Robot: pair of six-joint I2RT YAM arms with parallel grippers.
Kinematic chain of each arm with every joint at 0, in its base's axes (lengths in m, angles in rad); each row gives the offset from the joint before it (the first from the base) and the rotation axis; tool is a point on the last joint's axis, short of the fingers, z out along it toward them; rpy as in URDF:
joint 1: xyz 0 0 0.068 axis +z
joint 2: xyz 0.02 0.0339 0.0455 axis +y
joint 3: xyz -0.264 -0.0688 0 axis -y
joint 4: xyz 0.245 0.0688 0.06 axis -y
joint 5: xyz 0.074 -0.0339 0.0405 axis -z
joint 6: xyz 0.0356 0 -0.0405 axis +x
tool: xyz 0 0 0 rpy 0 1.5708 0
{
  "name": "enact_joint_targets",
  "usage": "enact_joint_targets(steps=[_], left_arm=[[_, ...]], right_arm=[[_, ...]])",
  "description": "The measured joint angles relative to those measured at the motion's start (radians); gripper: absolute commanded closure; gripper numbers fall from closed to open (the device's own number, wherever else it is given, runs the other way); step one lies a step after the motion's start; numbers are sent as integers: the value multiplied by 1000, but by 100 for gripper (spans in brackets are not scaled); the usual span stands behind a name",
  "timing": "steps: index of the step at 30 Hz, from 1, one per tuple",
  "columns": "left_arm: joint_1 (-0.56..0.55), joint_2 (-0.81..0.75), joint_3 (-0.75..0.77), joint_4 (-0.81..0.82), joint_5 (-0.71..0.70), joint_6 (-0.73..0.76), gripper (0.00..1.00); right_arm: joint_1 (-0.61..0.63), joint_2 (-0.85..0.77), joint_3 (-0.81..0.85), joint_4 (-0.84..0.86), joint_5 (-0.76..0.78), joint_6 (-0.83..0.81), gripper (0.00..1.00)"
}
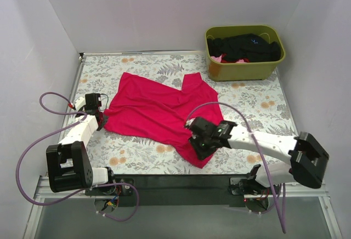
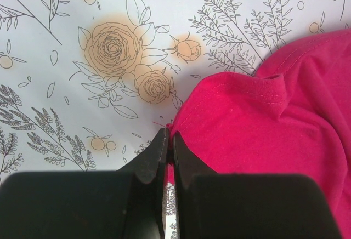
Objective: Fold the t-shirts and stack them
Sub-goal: Flatten the tshirt out
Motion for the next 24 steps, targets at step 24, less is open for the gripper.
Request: enact_joint_targets(steps=[24], left_arm=[[0,-11,-5,2,3,-2,96]], right_arm=[[-361,-52,-102,259,-277,-117,57]])
